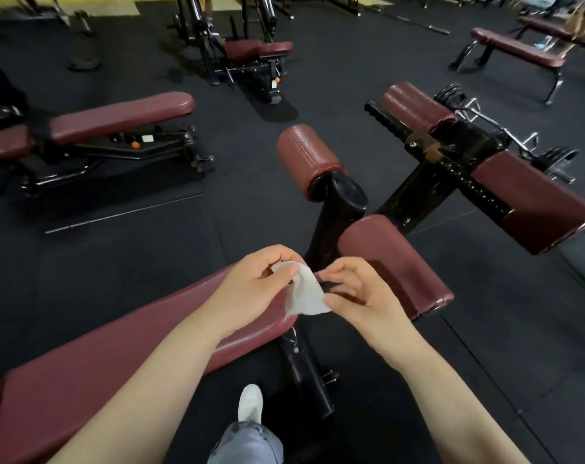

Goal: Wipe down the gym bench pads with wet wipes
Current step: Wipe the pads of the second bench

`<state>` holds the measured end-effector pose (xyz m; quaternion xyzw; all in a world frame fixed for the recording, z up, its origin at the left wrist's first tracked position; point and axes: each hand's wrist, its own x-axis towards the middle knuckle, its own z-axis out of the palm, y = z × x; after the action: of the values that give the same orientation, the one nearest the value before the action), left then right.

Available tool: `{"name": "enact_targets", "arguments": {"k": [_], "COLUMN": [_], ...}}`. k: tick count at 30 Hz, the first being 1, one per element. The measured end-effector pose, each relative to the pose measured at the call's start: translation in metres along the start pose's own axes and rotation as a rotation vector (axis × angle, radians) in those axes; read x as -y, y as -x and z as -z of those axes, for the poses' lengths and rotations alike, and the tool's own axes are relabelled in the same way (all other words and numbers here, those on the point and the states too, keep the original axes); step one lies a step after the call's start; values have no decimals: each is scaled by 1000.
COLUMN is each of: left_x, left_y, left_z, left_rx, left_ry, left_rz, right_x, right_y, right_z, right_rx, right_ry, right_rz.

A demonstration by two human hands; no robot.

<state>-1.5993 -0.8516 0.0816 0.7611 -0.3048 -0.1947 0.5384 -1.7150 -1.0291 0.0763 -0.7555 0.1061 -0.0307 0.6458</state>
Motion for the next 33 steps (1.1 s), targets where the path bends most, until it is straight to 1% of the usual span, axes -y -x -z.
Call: {"name": "enact_targets", "arguments": {"k": [2,4,7,11,13,15,18,19,21,24,27,28,29,31,33], "left_x": [-3,-3,4,24,33,39,44,45,47,51,59,62,65,73,81], "left_y": [7,12,16,16,15,12,6,5,2,-3,-7,-8,-8,-8,-8], "left_z": [12,26,48,80,95,108,125,130,136,143,147,147,148,150,150], "left_rx": [17,22,-21,-151,-147,-116,-101,-102,-106,-167,-236,-251,-259,-227,-168], "left_ry": [-25,-54,-134,-209,-234,-225,-112,-71,-14,49,53,56,69,66,-47], "left_rz": [-6,-2,10,93,110,84,45,48,59,82,124,137,151,193,247], "right_x": [2,4,3,3,3,5,11,13,16,20,21,22,22,25,26], "right_y": [-4,-10,-25,-47,-57,-65,-73,-75,-79,-86,-86,-85,-86,-88,-90], "right_z": [-12,-26,-46,-71,-82,-93,-107,-112,-122,-134,-142,-145,-148,-155,-159], "right_rx": [23,23,-8,-70,-91,-59,88,125,129,52,149,156,124,0,-83], "right_ry": [159,232,246,304,313,252,51,24,39,36,-75,-64,-31,55,73], "right_rz": [22,54,78,21,-6,-30,-64,-56,-29,-17,-63,-63,-52,-27,-52]}}
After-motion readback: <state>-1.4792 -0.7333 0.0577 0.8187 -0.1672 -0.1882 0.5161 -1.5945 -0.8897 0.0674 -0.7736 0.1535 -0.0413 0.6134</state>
